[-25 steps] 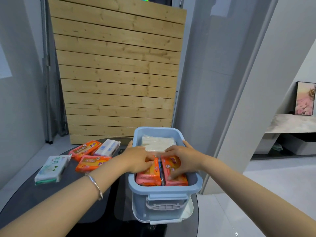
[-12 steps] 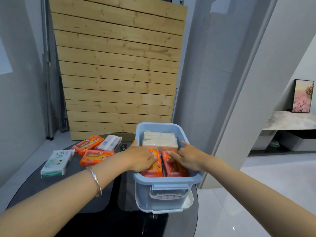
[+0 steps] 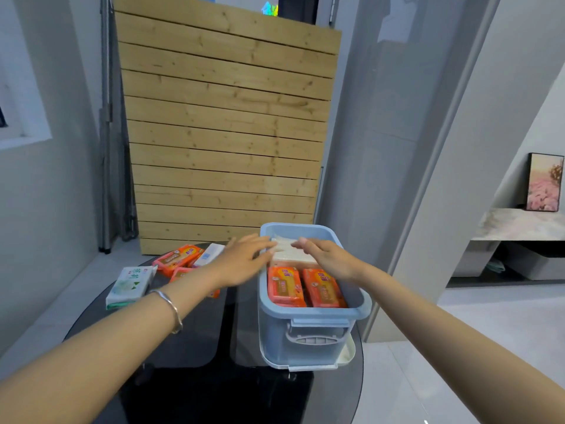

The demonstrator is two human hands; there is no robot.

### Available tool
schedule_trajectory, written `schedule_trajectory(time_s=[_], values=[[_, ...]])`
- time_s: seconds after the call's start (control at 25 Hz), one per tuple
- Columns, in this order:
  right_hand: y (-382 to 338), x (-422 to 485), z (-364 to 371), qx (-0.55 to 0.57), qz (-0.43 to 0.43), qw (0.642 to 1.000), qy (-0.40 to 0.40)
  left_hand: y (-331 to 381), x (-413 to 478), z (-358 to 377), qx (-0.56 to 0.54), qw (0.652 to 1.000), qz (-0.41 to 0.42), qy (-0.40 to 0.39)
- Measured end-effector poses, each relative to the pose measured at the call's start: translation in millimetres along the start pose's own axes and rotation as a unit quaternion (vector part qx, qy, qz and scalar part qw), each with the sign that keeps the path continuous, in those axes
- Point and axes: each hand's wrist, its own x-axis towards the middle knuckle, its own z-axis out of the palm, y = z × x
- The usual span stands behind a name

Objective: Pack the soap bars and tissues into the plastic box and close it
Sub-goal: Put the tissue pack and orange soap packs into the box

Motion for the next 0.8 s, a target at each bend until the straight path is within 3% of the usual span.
schedule_trajectory(time_s=[0.16, 0.32, 0.52, 0.68, 0.8], values=[[-49.7, 32.6, 36.2, 0.050, -0.048, 0.997, 0.018, -81.8, -27.7, -27.3, -0.095, 0.990, -0.092, 0.049], [-80.5, 85.4, 102.4, 0.046, -0.016, 0.997, -0.055, -164.4, -61.4, -31.3, -0.136, 0.969, -0.201, 0.047], [-67.5, 146.7, 185.5, -0.068, 0.094, 0.983, -0.141, -231.6, -78.8, -7.0, -0.124, 0.946, -0.283, 0.097], [-56.7, 178.8, 214.5, -0.162, 0.082, 0.969, -0.165, -270.8, -61.0, 5.7, -0.022, 0.948, -0.302, 0.098], [-52.2, 190.8, 215.4, -0.319, 0.042, 0.934, -0.156, -287.8, -35.3, 9.1, -0.003, 0.956, -0.285, 0.066]])
